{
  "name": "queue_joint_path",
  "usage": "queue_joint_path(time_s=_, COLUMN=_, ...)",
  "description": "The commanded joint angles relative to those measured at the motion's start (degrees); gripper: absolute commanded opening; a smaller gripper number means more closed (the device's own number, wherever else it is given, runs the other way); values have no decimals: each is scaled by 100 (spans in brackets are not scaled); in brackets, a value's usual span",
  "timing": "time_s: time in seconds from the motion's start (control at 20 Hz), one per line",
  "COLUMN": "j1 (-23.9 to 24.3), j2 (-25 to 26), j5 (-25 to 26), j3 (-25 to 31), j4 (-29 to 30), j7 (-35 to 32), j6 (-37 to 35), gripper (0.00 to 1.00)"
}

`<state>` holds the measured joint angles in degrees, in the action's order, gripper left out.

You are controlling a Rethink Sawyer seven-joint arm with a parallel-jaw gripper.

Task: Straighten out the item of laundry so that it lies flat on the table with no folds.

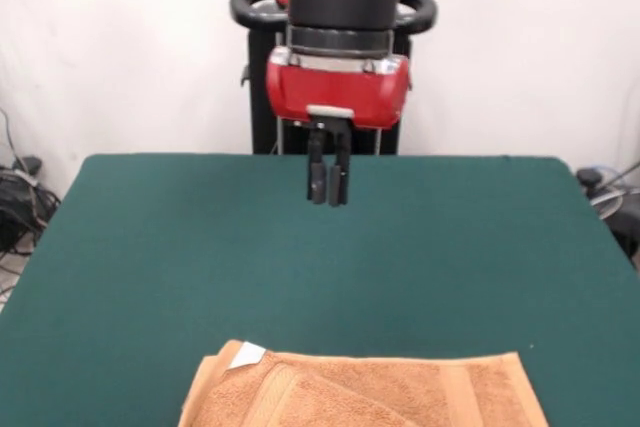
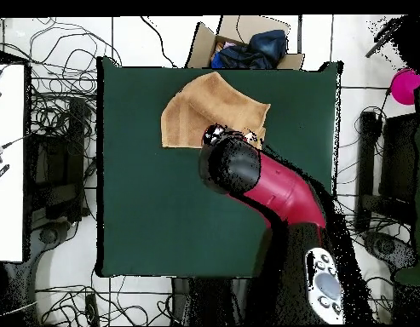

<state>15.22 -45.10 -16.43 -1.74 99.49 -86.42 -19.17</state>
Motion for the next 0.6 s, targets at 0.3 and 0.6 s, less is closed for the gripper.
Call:
queue_joint_path(time_s=0.3, j1=922, j2=493, j5=707, j3=2394, j4=917, j7=-916, j6=1937, gripper=0)
queue_joint_path(time_s=0.6, j1=628, j2=1350, j5=1140, j3=1983, j4=122, j7=-877, j6=2473, gripper=0)
